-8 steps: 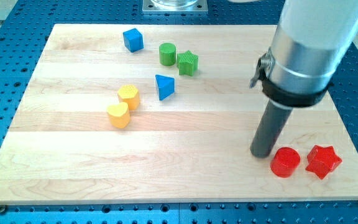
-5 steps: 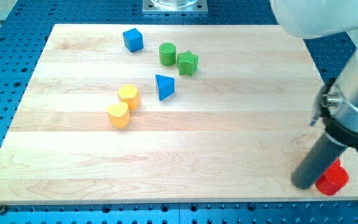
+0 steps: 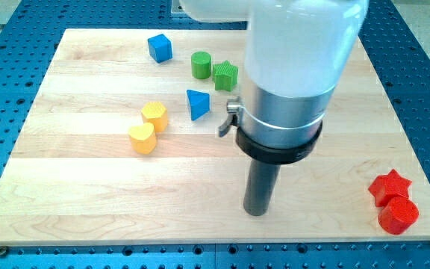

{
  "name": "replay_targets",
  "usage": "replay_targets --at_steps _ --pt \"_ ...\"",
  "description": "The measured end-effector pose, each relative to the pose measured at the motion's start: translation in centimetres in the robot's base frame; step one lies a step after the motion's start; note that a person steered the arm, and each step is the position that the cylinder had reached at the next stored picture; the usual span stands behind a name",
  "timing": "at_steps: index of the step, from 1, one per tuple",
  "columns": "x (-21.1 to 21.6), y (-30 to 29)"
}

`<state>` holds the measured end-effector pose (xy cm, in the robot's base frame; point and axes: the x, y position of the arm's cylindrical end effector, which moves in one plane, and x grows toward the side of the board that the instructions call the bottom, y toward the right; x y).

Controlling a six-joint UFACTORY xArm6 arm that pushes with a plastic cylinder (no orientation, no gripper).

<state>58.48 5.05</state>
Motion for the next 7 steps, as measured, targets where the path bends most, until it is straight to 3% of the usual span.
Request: replay_targets --at_steps 5,6,7 --pt "-0.6 -4.0" --pt "-3.5 -8.9" --pt "-3.5 -16.8"
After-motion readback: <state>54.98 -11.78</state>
